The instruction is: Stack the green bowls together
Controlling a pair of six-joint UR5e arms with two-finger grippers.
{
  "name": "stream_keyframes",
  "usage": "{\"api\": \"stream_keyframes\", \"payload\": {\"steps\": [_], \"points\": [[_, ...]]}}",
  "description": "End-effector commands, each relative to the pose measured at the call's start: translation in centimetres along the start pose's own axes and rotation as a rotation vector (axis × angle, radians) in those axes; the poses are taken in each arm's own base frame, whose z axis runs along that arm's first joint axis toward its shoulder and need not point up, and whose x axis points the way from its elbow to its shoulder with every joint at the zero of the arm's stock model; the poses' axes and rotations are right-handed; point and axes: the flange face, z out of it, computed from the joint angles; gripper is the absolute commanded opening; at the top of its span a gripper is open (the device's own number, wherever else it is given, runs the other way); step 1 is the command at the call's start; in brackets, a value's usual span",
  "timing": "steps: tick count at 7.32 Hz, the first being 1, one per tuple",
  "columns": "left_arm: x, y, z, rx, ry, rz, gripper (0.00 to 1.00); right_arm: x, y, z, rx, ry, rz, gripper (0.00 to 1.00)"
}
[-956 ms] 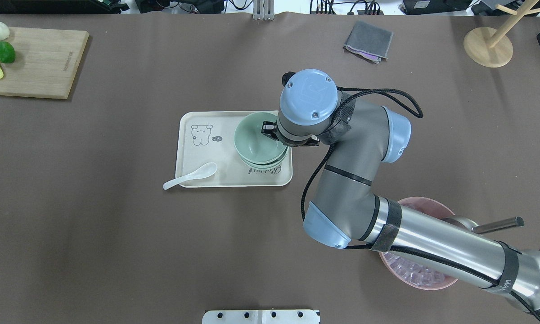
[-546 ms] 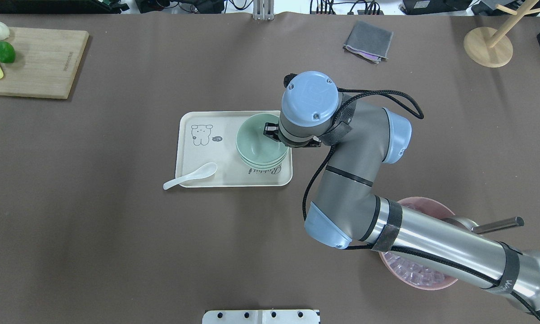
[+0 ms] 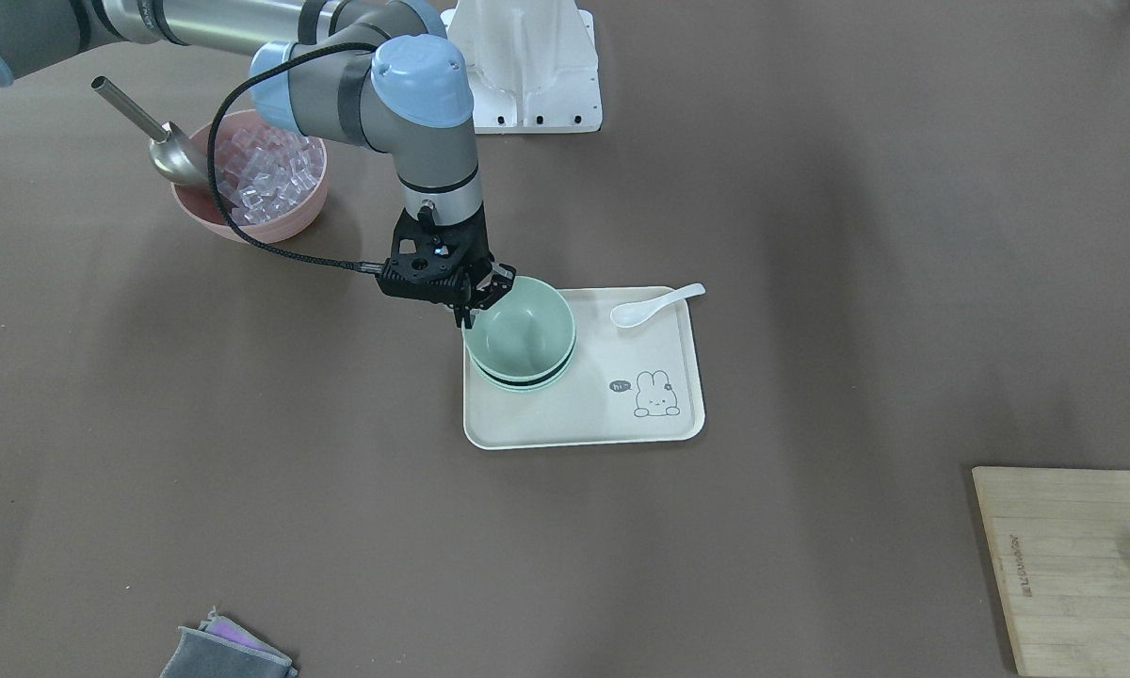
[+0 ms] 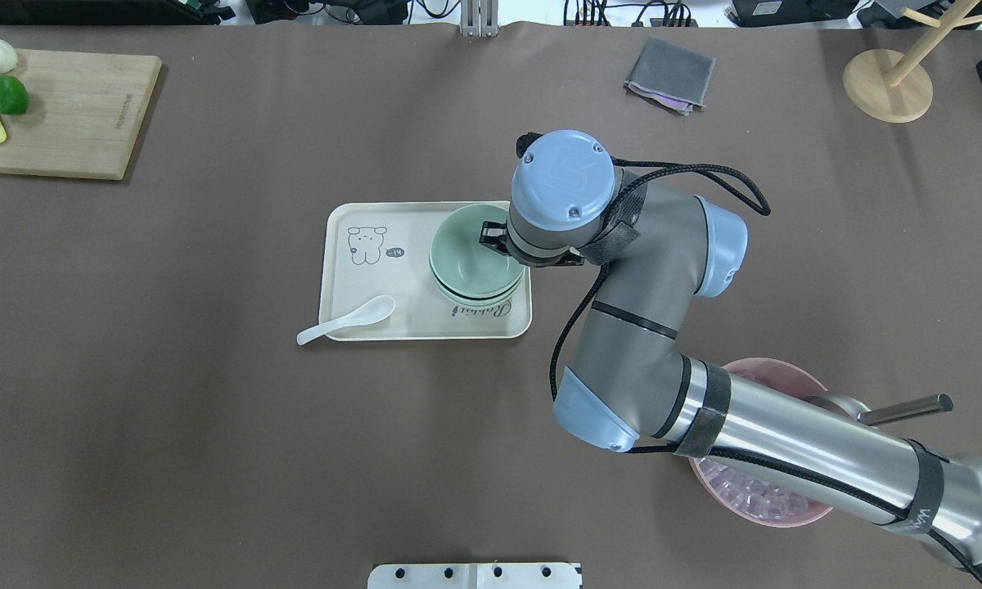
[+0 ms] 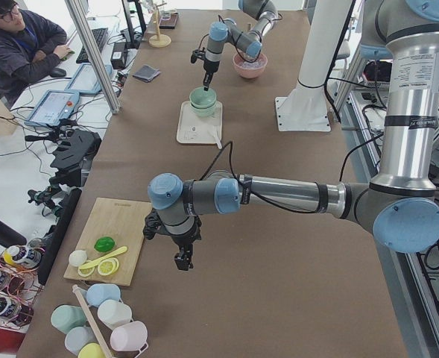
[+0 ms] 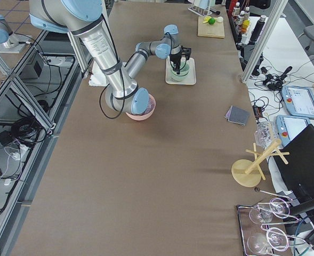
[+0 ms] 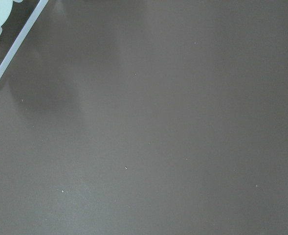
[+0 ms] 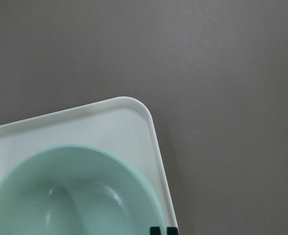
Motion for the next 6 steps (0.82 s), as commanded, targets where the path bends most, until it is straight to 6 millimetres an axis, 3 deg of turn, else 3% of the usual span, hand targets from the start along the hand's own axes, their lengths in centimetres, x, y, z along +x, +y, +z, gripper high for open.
{"api": "stream_keyframes", "payload": {"steps": [1, 4, 5, 6], "points": [[-0.13, 0.03, 0.16, -0.003, 0.001, -0.003, 0.98, -0.24, -0.13, 1.21, 0.018, -0.017, -0.003, 0.0], [-0.16, 0.01, 0.31, -0.005, 0.001, -0.004, 0.98, -0.59, 0.23, 1.25, 0.02, -0.043, -0.008, 0.0], [-0.16, 0.01, 0.31, -0.005, 0.001, -0.004, 0.98, -0.52, 0.34, 1.37, 0.018, -0.04, -0.01, 0.18], [-0.16, 0.01, 0.31, -0.005, 0.001, -0.004, 0.98, -0.51, 0.46, 1.32, 0.017, -0.041, -0.013, 0.45]]}}
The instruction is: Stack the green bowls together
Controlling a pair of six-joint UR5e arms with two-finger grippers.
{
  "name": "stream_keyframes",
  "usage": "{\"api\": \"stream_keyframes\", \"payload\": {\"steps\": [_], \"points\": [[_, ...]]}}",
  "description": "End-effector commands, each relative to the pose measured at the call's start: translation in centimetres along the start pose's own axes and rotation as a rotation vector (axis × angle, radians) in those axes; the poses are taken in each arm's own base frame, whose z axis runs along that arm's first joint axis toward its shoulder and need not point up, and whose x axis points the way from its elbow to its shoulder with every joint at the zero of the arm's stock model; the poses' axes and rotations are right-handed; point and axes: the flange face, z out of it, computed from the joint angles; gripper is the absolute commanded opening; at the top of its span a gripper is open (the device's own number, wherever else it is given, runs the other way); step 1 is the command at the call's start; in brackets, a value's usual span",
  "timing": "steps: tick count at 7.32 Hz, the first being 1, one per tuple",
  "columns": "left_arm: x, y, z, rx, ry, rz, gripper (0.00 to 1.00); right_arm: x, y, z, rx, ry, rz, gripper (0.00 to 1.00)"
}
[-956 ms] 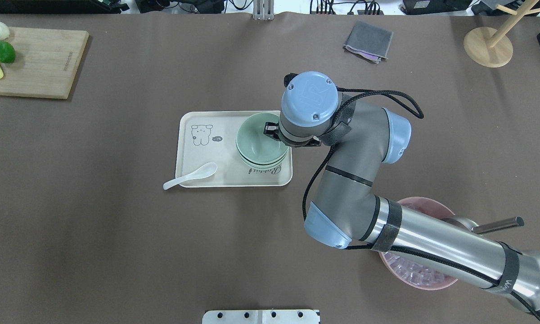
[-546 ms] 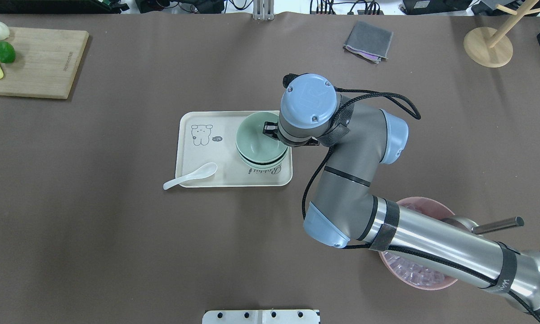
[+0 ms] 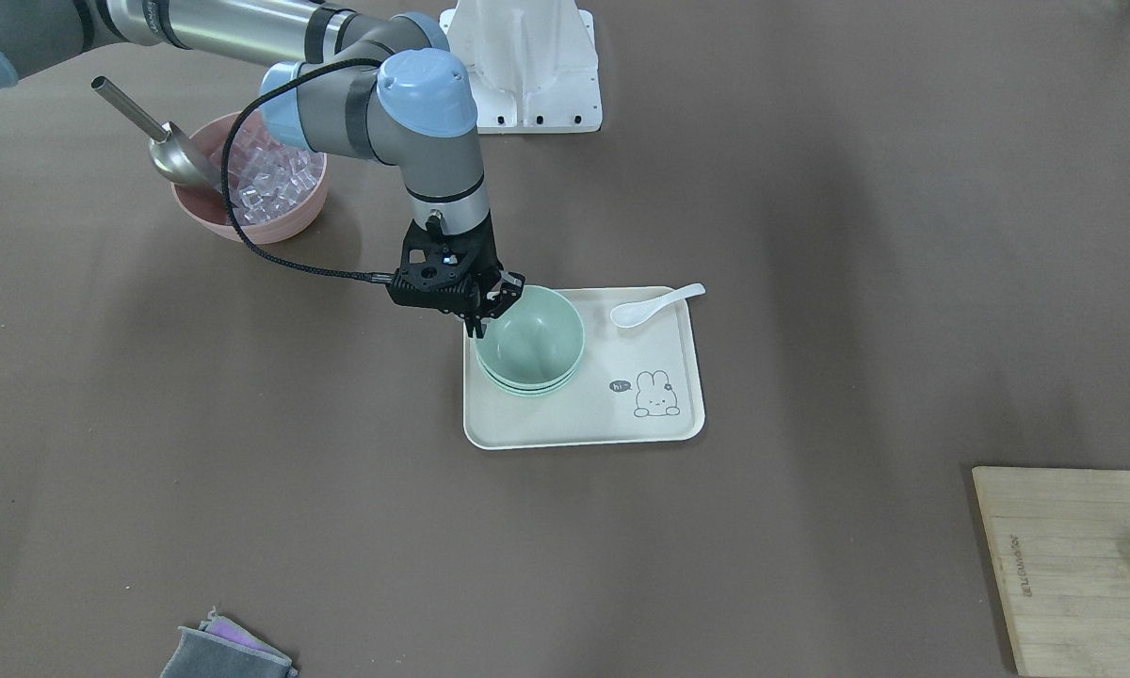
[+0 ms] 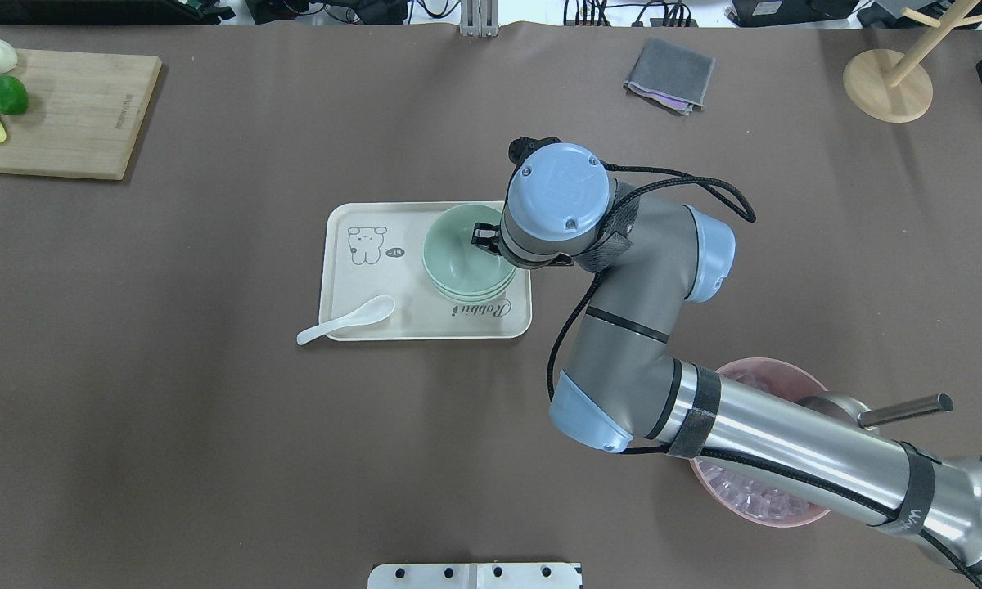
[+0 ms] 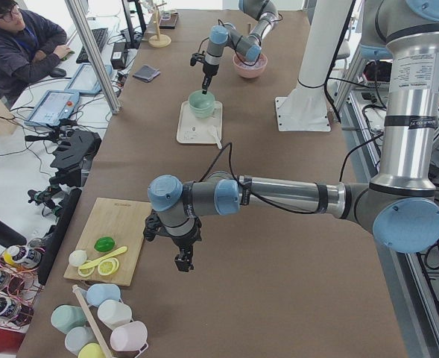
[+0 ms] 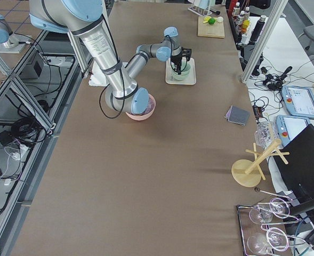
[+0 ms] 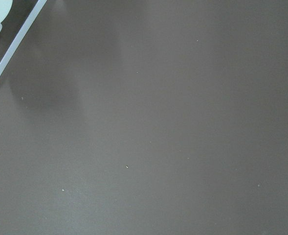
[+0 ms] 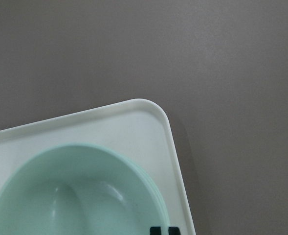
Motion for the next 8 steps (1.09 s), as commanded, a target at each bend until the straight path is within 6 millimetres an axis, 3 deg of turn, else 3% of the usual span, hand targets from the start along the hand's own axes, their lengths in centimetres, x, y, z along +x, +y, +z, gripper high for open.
{"api": "stream_keyframes", "payload": {"steps": [1, 2, 4, 6, 7, 8], "points": [[0.0, 0.0, 0.0, 0.0, 0.0, 0.0, 0.98, -0.1, 0.3, -0.1, 0.001, -0.003, -0.005, 0.79], [-0.1, 0.0, 0.0, 0.0, 0.0, -0.002, 0.98, -0.1, 0.3, -0.1, -0.001, -0.001, -0.006, 0.99], [-0.3, 0.1, 0.3, -0.006, 0.001, -0.007, 0.98, -0.1, -1.0, -1.4, 0.003, -0.014, -0.01, 1.0], [0.2, 0.0, -0.4, 0.002, 0.0, -0.006, 0.98, 2.2, -6.4, -3.4, -0.012, -0.017, -0.03, 1.0], [0.2, 0.1, -0.3, 0.005, 0.02, -0.013, 0.98, 4.7, -9.8, -6.4, -0.043, 0.001, -0.057, 1.0], [0.2, 0.2, -0.2, 0.007, 0.033, -0.014, 0.98, 8.6, -12.1, -10.4, -0.055, 0.019, -0.099, 1.0]]}}
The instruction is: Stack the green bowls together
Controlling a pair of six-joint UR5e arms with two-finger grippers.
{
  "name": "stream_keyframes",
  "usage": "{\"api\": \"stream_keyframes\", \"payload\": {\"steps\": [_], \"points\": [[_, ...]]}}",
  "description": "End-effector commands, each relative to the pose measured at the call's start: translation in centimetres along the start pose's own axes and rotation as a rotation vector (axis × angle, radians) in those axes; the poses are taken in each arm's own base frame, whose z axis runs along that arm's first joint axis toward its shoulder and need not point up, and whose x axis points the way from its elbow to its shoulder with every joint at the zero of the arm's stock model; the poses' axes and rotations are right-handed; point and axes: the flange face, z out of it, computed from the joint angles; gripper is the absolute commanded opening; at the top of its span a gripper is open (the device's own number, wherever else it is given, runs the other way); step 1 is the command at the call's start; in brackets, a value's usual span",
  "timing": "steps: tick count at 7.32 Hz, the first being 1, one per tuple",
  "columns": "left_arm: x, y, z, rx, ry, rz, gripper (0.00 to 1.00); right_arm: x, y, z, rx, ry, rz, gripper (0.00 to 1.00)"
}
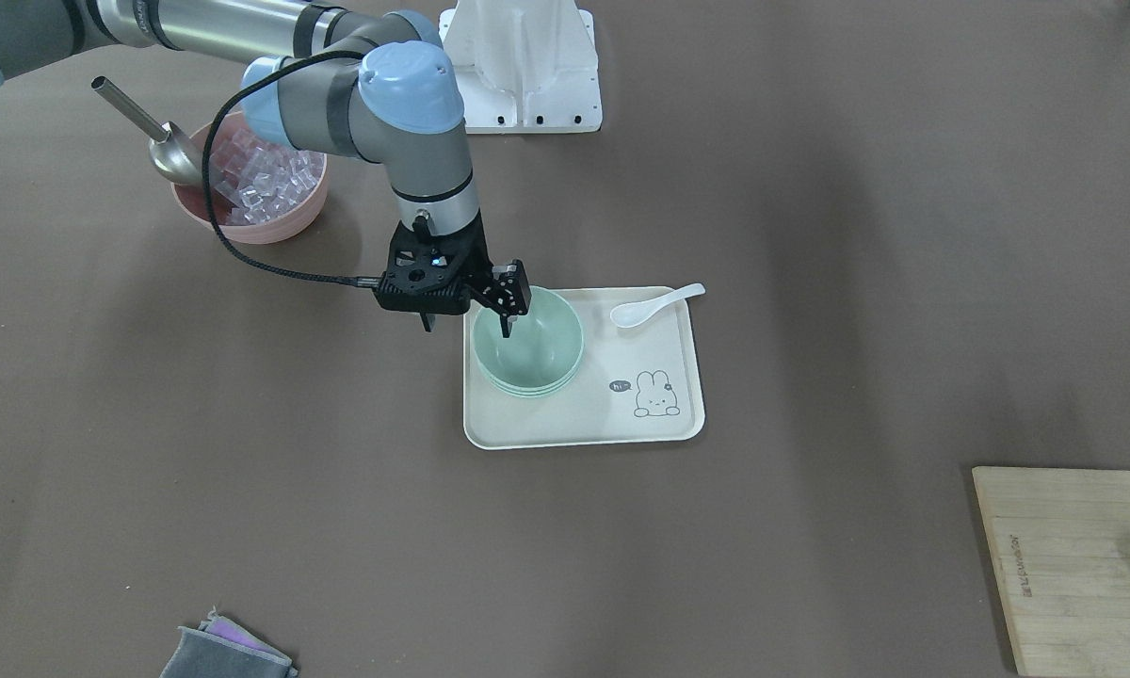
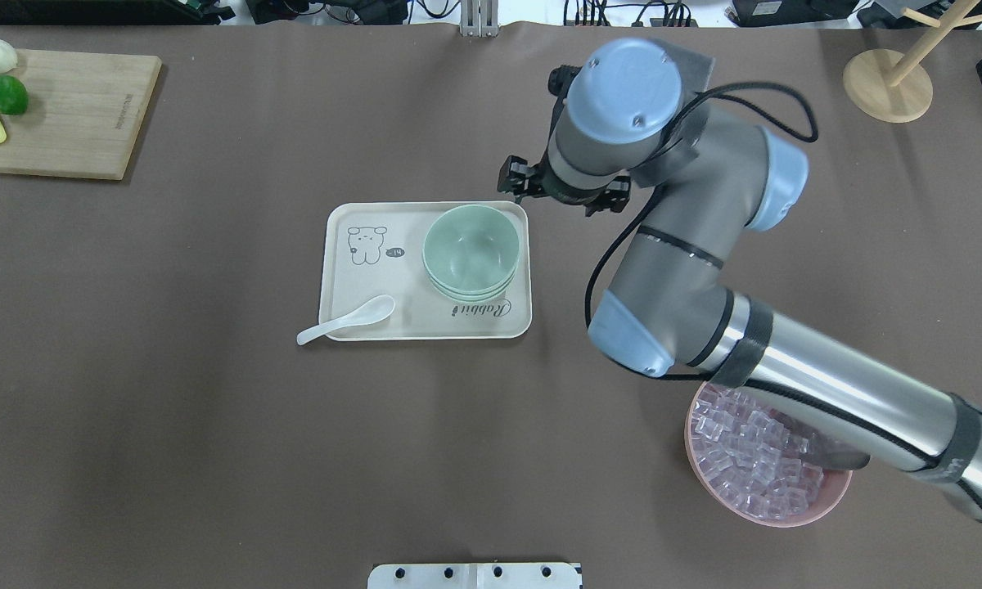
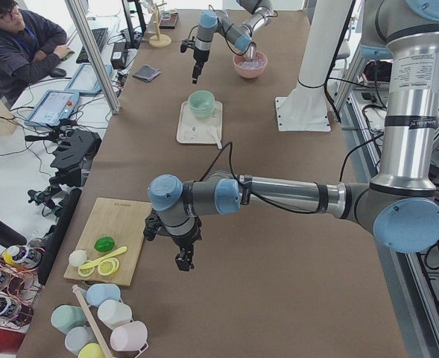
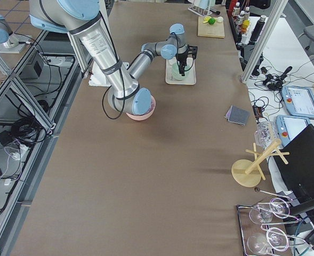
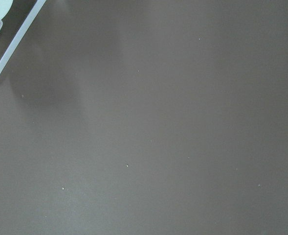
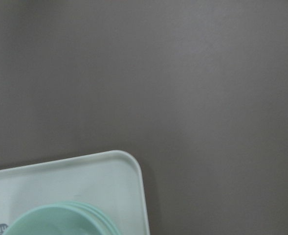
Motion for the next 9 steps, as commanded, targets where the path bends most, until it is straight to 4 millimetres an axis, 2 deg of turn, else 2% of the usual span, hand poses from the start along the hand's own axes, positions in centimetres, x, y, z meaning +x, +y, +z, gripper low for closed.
{"api": "stream_keyframes", "payload": {"steps": [1, 2, 4, 5, 6, 7, 8, 9], "points": [[0.1, 0.0, 0.0, 0.004, 0.017, -0.002, 0.98, 8.8, -4.9, -8.3, -0.039, 0.046, -0.083, 1.0], [-0.1, 0.8, 0.4, 0.0, 0.018, -0.005, 0.98, 13.2, -7.6, -11.4, -0.047, 0.075, -0.127, 1.0], [0.1, 0.8, 0.2, 0.004, 0.014, -0.001, 0.98, 26.0, -11.4, -12.0, -0.083, 0.133, -0.257, 1.0], [0.1, 0.8, 0.1, 0.005, 0.012, 0.002, 0.98, 32.8, -12.3, -12.7, -0.119, 0.128, -0.307, 1.0], [0.1, 0.8, 0.2, 0.003, 0.012, 0.001, 0.98, 38.9, -12.3, -13.1, -0.148, 0.131, -0.325, 1.0], [0.0, 0.9, 0.3, 0.001, 0.011, 0.0, 0.98, 44.7, -11.3, -12.8, -0.183, 0.155, -0.339, 1.0], [0.0, 0.9, 0.3, 0.001, 0.011, 0.0, 0.98, 50.6, -10.1, -12.2, -0.226, 0.174, -0.34, 1.0], [0.0, 0.9, 0.3, 0.001, 0.011, 0.0, 0.98, 55.6, -8.2, -11.8, -0.264, 0.185, -0.336, 1.0]]}}
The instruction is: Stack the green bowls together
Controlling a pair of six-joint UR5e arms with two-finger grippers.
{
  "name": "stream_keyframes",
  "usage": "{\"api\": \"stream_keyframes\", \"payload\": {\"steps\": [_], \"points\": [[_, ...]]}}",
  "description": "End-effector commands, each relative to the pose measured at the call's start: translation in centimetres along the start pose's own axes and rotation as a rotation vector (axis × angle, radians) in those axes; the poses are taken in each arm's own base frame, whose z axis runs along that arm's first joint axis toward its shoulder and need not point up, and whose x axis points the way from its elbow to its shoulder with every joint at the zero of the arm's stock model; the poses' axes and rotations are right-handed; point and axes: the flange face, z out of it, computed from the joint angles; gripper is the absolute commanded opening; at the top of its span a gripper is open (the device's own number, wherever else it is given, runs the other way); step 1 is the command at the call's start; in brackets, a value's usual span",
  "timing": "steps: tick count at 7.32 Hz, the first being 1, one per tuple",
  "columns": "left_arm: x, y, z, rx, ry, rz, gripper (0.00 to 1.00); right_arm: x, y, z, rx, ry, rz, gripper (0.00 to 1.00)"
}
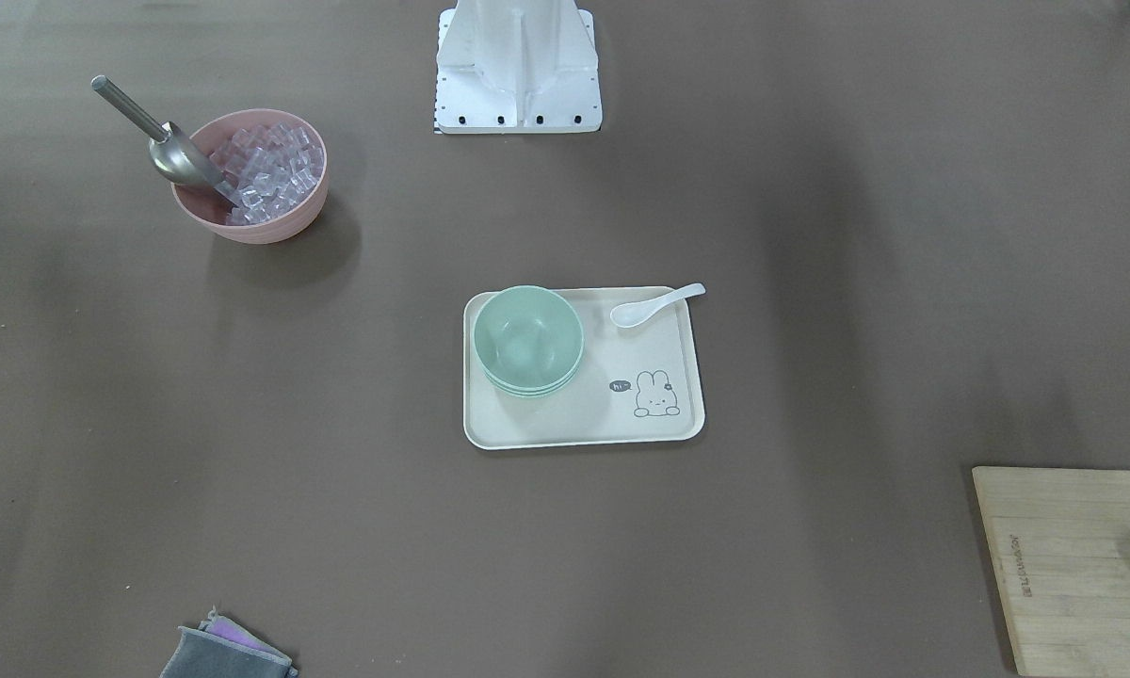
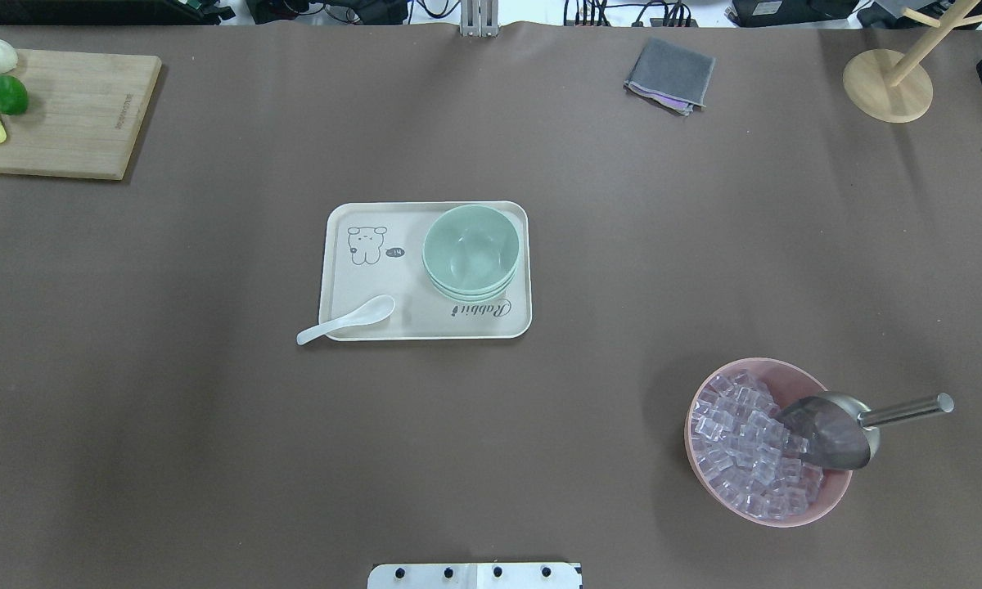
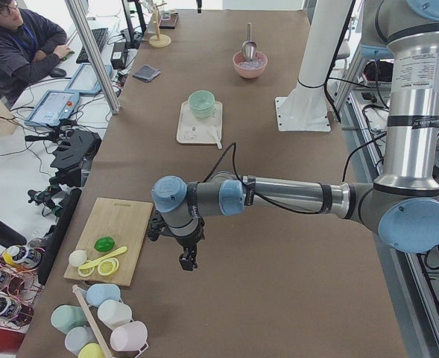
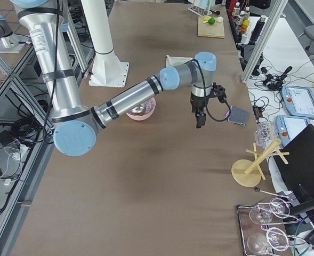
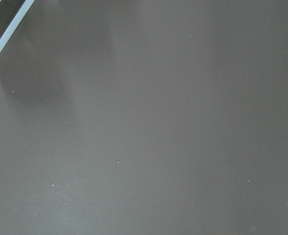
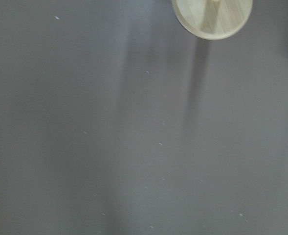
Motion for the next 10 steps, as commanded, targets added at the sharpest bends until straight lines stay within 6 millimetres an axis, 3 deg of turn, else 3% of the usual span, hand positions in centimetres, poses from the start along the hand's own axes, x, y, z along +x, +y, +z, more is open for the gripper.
{"api": "stream_keyframes", "payload": {"steps": [1, 3, 4, 5, 6, 8, 10], "points": [[0.0, 0.0, 0.0, -0.001, 0.0, 0.0, 0.98, 8.8, 7.4, 3.4, -0.063, 0.006, 0.026, 1.0], [-0.1, 0.0, 0.1, -0.002, 0.0, -0.001, 0.98, 12.5, 13.1, 7.7, -0.022, 0.002, 0.019, 1.0], [-0.1, 0.0, 0.1, -0.001, 0.002, 0.0, 0.98, 14.5, 14.5, 10.6, -0.055, -0.021, 0.051, 1.0], [0.0, 0.0, 0.0, 0.0, 0.003, 0.004, 0.98, 15.4, 14.7, 12.3, -0.083, -0.065, 0.078, 1.0], [-0.1, 0.0, 0.1, -0.001, 0.0, 0.003, 0.98, 15.6, 15.2, 12.8, -0.094, -0.079, 0.087, 1.0], [-0.1, 0.1, 0.0, -0.008, -0.001, -0.013, 0.98, 14.1, 13.8, 10.7, -0.056, -0.082, 0.056, 1.0], [-1.1, 0.5, -1.6, 0.026, 0.0, -0.041, 0.98, 13.2, 12.7, 9.4, -0.085, -0.076, 0.079, 1.0]]}}
